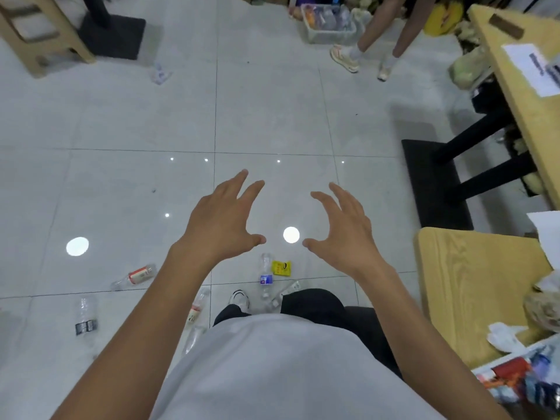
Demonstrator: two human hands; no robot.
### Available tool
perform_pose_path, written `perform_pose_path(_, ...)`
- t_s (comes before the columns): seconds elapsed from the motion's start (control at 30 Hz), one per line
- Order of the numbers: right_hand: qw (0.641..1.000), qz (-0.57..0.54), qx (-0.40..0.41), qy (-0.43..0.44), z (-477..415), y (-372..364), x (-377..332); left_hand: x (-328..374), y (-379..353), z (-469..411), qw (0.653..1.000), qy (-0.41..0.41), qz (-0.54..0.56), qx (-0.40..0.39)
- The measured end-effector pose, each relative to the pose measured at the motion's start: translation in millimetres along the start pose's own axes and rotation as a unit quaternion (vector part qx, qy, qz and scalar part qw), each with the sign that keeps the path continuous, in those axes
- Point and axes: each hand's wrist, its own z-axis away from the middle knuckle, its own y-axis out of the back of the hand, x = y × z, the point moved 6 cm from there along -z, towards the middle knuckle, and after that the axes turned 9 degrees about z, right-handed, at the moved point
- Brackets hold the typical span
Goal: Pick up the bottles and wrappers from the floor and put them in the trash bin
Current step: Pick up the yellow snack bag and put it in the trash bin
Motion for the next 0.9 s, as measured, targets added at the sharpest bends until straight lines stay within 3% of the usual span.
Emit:
perform_pose_path(0.23,0.993,0.055,-0.031,0.102,-48,-2,4,-3,-32,10,0.991,0.116,0.059,0.033)
perform_pose_path(0.43,0.981,0.065,-0.086,0.16,-72,-36,28,10,-68,-8,0.988,0.12,0.063,0.078)
perform_pose_path(0.9,0.983,0.112,-0.084,0.116,-148,-209,114,-64,-268,-89,0.969,0.201,0.135,-0.048)
